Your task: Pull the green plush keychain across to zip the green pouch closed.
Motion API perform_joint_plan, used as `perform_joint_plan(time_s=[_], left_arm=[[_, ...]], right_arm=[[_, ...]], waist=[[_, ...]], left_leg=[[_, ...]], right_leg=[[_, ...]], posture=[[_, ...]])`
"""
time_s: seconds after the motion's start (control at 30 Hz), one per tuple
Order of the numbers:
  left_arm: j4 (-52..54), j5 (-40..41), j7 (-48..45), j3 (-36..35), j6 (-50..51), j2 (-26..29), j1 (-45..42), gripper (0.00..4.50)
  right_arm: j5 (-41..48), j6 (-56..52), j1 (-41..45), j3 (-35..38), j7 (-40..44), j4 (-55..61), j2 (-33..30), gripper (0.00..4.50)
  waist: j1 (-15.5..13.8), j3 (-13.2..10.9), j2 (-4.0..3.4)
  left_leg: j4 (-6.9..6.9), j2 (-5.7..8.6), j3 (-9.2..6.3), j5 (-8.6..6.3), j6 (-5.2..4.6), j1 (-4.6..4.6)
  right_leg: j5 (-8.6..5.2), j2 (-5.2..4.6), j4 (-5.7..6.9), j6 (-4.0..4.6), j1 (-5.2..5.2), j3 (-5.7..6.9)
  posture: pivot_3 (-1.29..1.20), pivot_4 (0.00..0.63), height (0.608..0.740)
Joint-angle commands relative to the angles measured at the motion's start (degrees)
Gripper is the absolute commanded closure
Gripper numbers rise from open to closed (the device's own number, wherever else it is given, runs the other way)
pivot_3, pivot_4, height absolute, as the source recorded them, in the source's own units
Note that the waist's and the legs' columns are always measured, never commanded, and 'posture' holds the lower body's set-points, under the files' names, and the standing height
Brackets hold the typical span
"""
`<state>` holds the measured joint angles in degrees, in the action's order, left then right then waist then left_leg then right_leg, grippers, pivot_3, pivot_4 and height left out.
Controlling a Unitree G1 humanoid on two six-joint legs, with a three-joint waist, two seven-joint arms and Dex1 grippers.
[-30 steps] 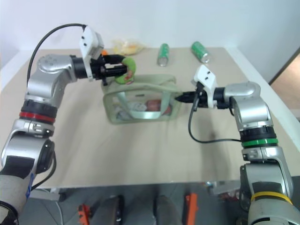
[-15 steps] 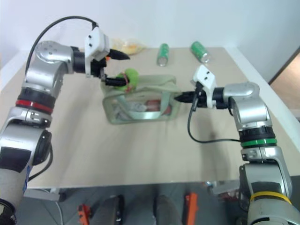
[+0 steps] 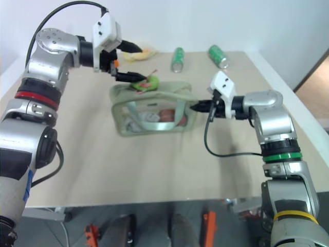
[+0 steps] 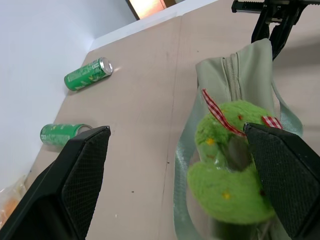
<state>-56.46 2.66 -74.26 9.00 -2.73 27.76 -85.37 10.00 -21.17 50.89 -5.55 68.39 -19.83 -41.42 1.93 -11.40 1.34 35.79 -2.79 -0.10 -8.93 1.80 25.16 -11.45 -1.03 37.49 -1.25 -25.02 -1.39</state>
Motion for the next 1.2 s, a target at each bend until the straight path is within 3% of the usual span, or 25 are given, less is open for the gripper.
perform_joint_plan(time_s=[0.03,0.2,0.33,0.5,0.8,1.0,1.2], left_arm=[[-0.67,0.48,-0.02,-2.22,-1.90,0.23,-4.19,0.07],[0.13,6.42,-1.93,-8.15,3.77,1.60,-6.59,0.07],[4.70,11.45,-5.79,-12.13,12.48,4.59,-3.31,0.07],[19.94,18.77,-5.67,-16.67,26.37,8.72,12.59,0.07],[48.43,30.84,8.14,-25.27,42.83,8.73,38.65,0.07],[57.67,38.56,14.18,-28.76,48.50,8.55,44.20,0.07],[60.94,38.09,15.42,-26.22,47.61,10.19,50.25,0.07]], right_arm=[[0.54,-0.68,-0.95,0.43,0.00,1.80,0.06,4.50],[0.71,-1.27,-1.61,0.49,-0.12,2.56,0.06,4.50],[0.89,-1.70,-2.32,0.59,-0.25,3.39,0.03,4.50],[1.04,-2.12,-3.28,0.70,-0.60,3.95,0.00,4.50],[0.83,-2.24,-3.39,-0.08,-0.37,3.69,0.61,4.50],[0.51,-2.07,-2.75,-0.59,-0.01,3.16,0.98,4.50],[0.49,-2.06,-2.57,-0.44,0.38,3.12,0.84,4.50]], waist=[[0.07,0.00,0.00],[0.31,0.00,0.00],[0.74,0.00,0.00],[0.91,0.03,-0.06],[0.79,0.00,0.03],[0.77,0.03,0.07],[0.83,0.03,0.08]], left_leg=[[0.00,0.00,0.00,0.00,0.00,0.00],[-0.02,0.00,0.00,0.00,0.00,0.03],[-0.03,0.00,0.00,0.00,0.00,0.01],[-0.07,-0.01,0.08,0.00,0.00,-0.19],[0.40,-0.09,-0.05,0.01,0.00,-0.14],[0.44,-0.09,-0.05,0.03,-0.02,-0.23],[0.38,-0.10,0.05,0.03,-0.03,-0.46]], right_leg=[[0.00,0.00,0.00,0.00,0.00,0.00],[-0.01,0.00,0.00,-0.01,-0.03,-0.01],[-0.02,0.00,0.03,-0.02,-0.03,-0.01],[-0.12,-0.01,0.34,0.02,-0.02,-0.12],[-0.17,0.05,0.71,0.13,0.01,-0.02],[-0.10,0.07,0.71,0.20,0.07,-0.03],[-0.21,0.08,0.70,0.43,0.19,-0.13]], posture=[[0.00,0.150,0.740],[0.00,0.150,0.740],[0.00,0.150,0.740],[0.00,0.150,0.740],[0.00,0.150,0.740],[0.00,0.150,0.740],[0.00,0.150,0.740]])
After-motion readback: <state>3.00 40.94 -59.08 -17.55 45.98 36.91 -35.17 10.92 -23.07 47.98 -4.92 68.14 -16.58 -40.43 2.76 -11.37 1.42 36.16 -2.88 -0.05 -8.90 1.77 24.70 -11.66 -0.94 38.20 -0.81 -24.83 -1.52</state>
